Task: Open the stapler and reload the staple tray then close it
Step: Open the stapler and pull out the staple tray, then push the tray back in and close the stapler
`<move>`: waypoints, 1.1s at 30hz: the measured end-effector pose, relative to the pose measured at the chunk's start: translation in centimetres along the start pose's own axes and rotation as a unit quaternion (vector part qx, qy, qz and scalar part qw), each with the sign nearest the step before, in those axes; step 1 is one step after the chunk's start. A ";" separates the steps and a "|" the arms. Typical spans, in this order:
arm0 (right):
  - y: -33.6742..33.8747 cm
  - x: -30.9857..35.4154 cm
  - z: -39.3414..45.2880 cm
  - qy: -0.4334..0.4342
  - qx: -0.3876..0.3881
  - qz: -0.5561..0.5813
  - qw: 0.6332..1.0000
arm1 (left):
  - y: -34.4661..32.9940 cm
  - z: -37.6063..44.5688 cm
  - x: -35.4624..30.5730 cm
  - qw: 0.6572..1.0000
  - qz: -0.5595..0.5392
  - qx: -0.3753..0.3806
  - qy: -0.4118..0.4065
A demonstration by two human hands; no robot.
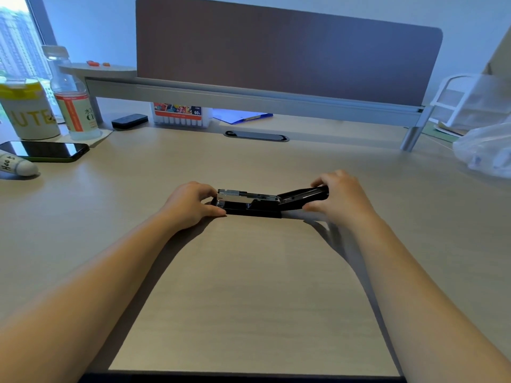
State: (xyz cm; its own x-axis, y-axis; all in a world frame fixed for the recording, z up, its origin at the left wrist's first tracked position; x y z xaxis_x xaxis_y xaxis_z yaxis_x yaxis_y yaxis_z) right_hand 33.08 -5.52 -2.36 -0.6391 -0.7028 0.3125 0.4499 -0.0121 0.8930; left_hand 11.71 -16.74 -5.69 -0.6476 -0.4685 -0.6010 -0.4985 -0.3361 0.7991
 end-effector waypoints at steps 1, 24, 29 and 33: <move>0.3 -0.2 0.0 0.005 -0.022 0.065 0.998 | 0.0 0.0 0.0 1.000 -0.002 -0.003 0.001; -2.8 6.9 3.6 0.119 -0.052 0.317 0.939 | -0.9 1.7 0.2 1.000 0.014 0.002 -0.016; -4.2 7.8 3.7 0.146 -0.004 0.230 0.962 | -0.9 1.8 0.4 1.000 0.004 0.002 -0.003; -4.8 8.0 3.6 0.148 0.032 0.179 0.972 | -1.1 1.7 0.3 1.000 0.000 0.001 -0.007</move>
State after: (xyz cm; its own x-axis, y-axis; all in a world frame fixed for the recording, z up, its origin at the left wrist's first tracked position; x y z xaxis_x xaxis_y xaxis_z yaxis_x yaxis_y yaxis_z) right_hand 23.54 -8.52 -3.01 -0.2362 -0.8278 0.5089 0.5643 0.3095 0.7654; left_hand 11.15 -15.12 -6.78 -0.6552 -0.4566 -0.6019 -0.5000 -0.3351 0.7986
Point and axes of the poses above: each hand's wrist, its own z-axis towards the middle knuckle, its own y-axis out of the back of the hand, x = y × z, the point moved 4 cm from there along z, towards the middle knuckle, and after that the axes turned 11 degrees about y, right-handed, at the moved point
